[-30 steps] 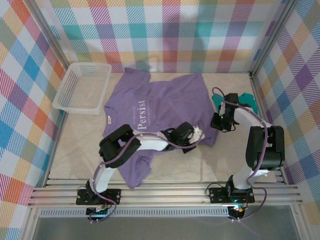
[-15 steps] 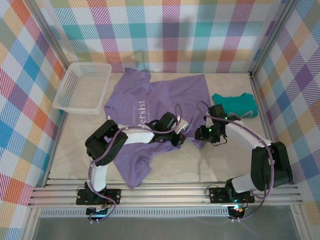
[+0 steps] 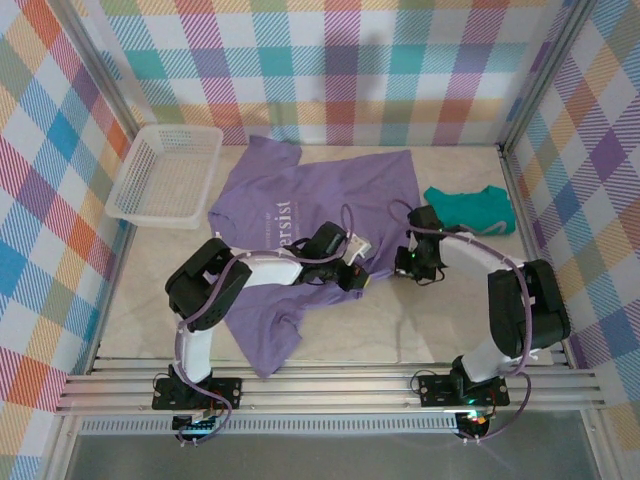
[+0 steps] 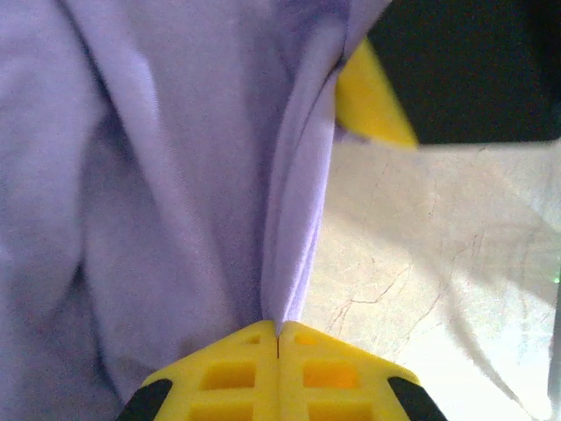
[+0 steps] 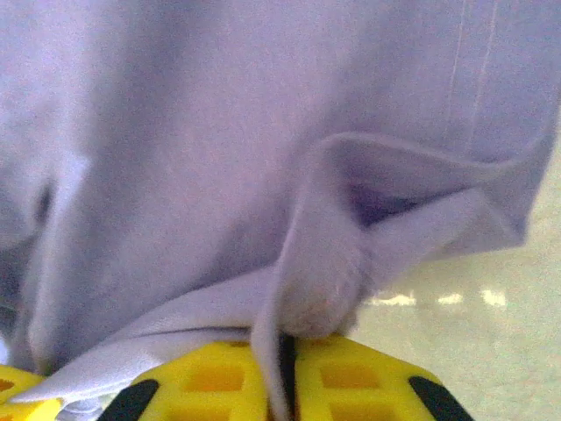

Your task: Fold the inside-out t-shirt

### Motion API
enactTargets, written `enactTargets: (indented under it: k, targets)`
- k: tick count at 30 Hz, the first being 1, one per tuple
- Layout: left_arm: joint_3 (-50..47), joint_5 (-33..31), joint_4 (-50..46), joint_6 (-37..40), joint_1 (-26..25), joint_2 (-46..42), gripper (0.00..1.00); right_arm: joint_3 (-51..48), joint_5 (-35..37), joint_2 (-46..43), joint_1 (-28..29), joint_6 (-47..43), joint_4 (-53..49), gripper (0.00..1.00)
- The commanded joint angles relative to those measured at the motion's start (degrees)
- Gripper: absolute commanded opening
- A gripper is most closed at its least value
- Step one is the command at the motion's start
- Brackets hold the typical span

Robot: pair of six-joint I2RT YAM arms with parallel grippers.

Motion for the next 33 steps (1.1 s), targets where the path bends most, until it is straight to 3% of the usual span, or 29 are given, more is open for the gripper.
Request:
enactTargets:
  k: [1, 7, 13, 23, 27, 33]
  targets:
    - [-1.82, 3.44, 0.87, -2.33, 2.27, -2.91, 0.00, 7.62, 7.69, 4.22, -1.28, -5.26, -3.88, 0.11]
    - [-2.74, 5.66, 3.03, -5.14, 4.09, -3.30, 0.00, 17.40, 15.24, 11.22, -1.55, -9.67, -9.17, 0.12]
    - [-2.21, 6.57, 3.27, -6.33, 4.87, -2.44, 0.00, 17.15, 22.25, 8.72, -1.51, -11.46, -12.39, 0.31]
    - [-1.24, 7.49, 3.29, -7.84, 5.64, -1.50, 0.00, 7.56, 4.52, 1.30, 2.00, -13.02, -4.67, 0.44]
    - [-0.98, 7.70, 3.21, -8.01, 5.58, -1.44, 0.00, 4.45, -0.34, 2.11, 2.01, -11.16, 1.00, 0.46]
    - [-0.95, 7.76, 2.51, -7.72, 5.62, -1.69, 0.00, 6.78, 4.29, 5.67, 1.72, -10.62, 3.98, 0.35]
